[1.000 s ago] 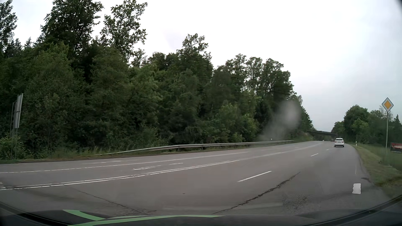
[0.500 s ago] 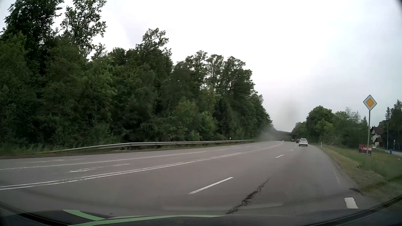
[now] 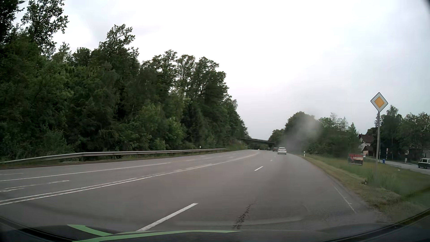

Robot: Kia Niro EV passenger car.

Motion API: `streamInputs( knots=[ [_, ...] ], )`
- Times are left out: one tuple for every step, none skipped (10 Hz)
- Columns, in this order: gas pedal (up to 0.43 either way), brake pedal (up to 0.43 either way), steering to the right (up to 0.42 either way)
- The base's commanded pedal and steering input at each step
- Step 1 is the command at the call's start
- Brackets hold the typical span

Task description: Follow the waypoints while adhering to traffic rules and regulations

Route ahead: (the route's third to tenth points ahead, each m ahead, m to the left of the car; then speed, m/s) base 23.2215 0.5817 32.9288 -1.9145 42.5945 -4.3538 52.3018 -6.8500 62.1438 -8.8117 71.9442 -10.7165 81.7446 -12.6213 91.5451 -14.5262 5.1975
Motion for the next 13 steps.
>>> streamInputs(
  knots=[
    [0.299,0.0,0.234],
    [0.311,0.0,0.218],
    [0.311,0.0,0.208],
    [0.311,0.0,0.195],
    [0.311,0.0,0.182],
    [0.331,0.0,0.16],
    [0.339,0.0,0.138],
    [0.339,0.0,0.116],
    [0.35,0.0,0.101],
    [0.35,0.0,0.086],
    [0.35,0.0,0.078],
    [0.35,0.0,0.072],
    [0.35,0.0,0.065]
  ],
)
